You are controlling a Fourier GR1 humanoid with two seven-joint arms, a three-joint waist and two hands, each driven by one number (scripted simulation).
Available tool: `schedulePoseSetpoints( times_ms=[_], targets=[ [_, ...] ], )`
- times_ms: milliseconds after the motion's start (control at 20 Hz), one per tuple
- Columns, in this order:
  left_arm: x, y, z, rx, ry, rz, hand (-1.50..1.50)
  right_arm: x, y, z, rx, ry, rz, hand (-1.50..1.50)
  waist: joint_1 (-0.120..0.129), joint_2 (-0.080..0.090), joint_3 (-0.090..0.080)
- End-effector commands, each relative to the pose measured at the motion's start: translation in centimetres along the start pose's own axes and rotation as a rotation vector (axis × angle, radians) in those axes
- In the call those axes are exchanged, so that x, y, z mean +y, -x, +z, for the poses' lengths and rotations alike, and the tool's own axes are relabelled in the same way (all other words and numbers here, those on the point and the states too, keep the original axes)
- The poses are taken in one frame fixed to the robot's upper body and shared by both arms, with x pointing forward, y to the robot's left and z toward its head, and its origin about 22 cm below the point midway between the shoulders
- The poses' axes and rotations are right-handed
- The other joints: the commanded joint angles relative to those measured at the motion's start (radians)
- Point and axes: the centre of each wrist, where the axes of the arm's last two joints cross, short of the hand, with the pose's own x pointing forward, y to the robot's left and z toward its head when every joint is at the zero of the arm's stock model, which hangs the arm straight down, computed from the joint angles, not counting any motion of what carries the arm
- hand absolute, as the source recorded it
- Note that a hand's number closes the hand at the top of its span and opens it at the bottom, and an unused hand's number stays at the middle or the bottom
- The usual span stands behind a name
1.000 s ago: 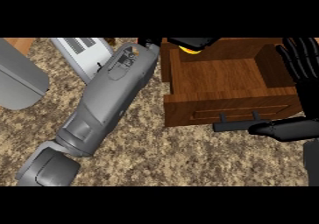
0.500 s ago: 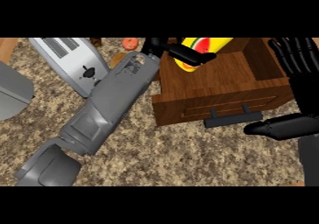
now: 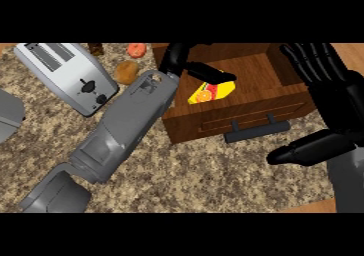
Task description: Pick up the cup, place it into the drawer and close the drawer
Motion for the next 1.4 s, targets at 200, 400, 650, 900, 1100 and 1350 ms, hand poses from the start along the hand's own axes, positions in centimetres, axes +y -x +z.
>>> schedulePoseSetpoints(
  times_ms=[200,400,650,900,1100,1350],
  targets=[
    [-0.3,-1.5,-0.1,-0.162,-0.023,0.218,-1.50,2.5,0.1,-1.1,-0.022,-0.365,-0.137,1.50,-0.010,-0.002,-0.001],
    [-0.1,-2.2,-0.4,-0.202,-0.093,0.278,-1.50,3.3,0.6,-0.2,0.151,-0.544,0.007,1.50,0.047,-0.019,-0.003],
    [-0.3,-2.6,-0.7,-0.209,-0.128,0.285,-1.50,1.8,1.2,1.7,0.330,-0.607,0.212,-1.50,0.090,-0.030,-0.001],
    [0.5,-0.5,-0.1,-0.186,-0.157,0.322,-1.50,2.2,2.5,2.9,0.381,-0.531,0.464,-1.50,0.158,-0.034,0.000],
    [0.7,1.3,0.9,-0.222,-0.167,0.348,-1.50,4.9,7.0,3.5,0.461,-0.500,0.505,-1.50,0.192,-0.037,-0.001],
    [0.8,2.2,1.7,-0.193,-0.170,0.394,-1.50,4.2,12.7,4.6,0.558,-0.605,0.555,-1.50,0.218,-0.041,0.000]
  ],
)
